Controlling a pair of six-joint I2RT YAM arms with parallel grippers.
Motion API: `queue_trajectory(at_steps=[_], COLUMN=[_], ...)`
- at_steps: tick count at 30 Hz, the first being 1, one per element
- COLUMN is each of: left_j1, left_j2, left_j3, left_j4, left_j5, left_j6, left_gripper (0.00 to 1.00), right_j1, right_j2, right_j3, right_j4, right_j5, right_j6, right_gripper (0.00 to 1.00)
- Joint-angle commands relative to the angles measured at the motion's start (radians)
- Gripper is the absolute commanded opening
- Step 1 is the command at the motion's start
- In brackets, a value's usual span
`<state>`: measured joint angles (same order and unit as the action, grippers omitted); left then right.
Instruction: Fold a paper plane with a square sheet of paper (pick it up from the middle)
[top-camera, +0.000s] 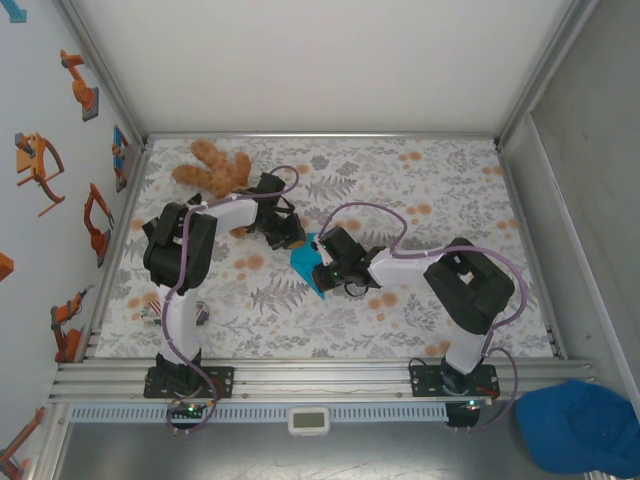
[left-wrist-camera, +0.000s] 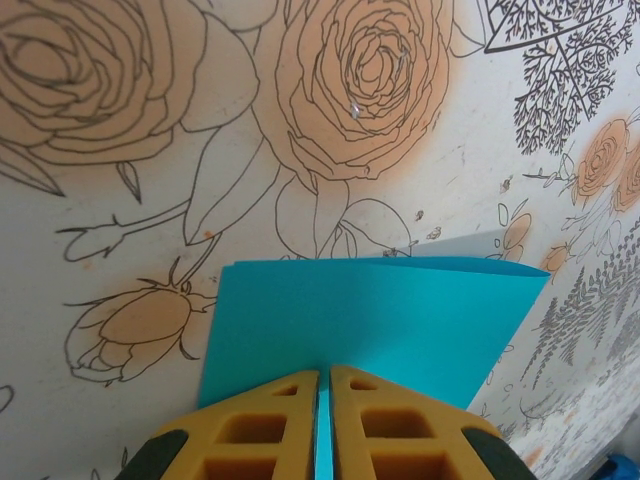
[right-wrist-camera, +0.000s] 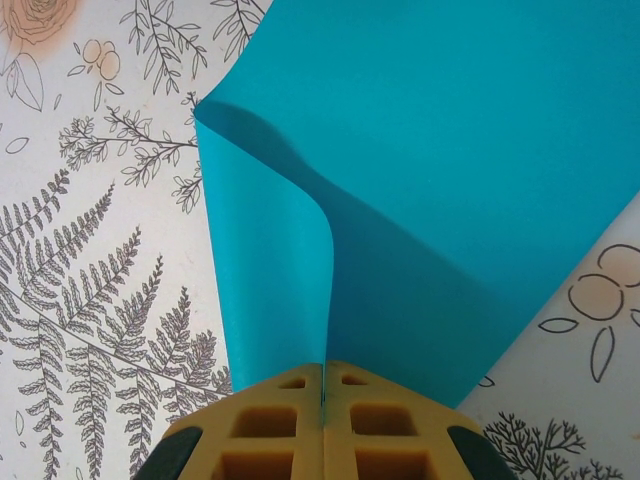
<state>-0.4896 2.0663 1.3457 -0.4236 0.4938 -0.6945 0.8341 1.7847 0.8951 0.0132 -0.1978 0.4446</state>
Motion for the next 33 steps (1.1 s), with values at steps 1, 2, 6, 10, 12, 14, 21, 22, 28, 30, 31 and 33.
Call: queue_trajectory(at_steps=[1,2,6,10,12,14,21,22,28,30,31,33], left_j1=[-0.006,-0.007,-0.007,-0.008,-0.008,-0.009,-0.007,-0.005,0.020,0.036,0.041,0.052], left_j2=[0.025,0.025,0.026,0.026,0.024,0.025,0.011,0.004,-0.097,-0.146,-0.174,-0.225], left_j3=[0.009,0.009,0.009,0.007,0.006,0.007,0.013,0.018,0.030,0.007,-0.015,-0.063], left_j4=[-0.046,-0.046,-0.046,-0.047,-0.047,-0.047,-0.050,-0.055,-0.040,-0.014,-0.001,0.022], left_j5=[-0.014,-0.014,-0.015,-0.015,-0.017,-0.017,-0.018,-0.020,-0.010,-0.011,-0.018,-0.048], left_j6=[0.016,0.018,0.018,0.018,0.017,0.018,0.015,0.016,-0.008,-0.034,-0.049,-0.076], left_gripper=[0.11,0.11,0.11,0.11,0.11,0.11,0.11,0.11,0.16,0.21,0.23,0.28], right_j1=[-0.005,-0.005,-0.004,-0.004,-0.004,-0.004,-0.004,-0.004,-0.005,-0.006,-0.006,-0.006], right_j2=[0.018,0.019,0.019,0.027,0.028,0.030,0.044,0.045,0.049,0.048,0.049,0.048], right_j3=[0.027,0.028,0.028,0.029,0.028,0.028,0.027,0.026,0.017,0.015,0.013,0.013], right_j4=[-0.004,-0.002,0.001,-0.011,-0.013,-0.019,-0.031,-0.034,-0.047,-0.047,-0.049,-0.049], right_j5=[-0.012,-0.016,-0.021,-0.010,-0.004,0.000,0.004,0.006,0.014,0.017,0.017,0.017], right_j6=[-0.018,-0.018,-0.018,-0.019,-0.018,-0.019,-0.018,-0.020,-0.018,-0.016,-0.016,-0.012], right_gripper=[0.00,0.00,0.00,0.00,0.00,0.00,0.00,0.00,0.00,0.00,0.00,0.00])
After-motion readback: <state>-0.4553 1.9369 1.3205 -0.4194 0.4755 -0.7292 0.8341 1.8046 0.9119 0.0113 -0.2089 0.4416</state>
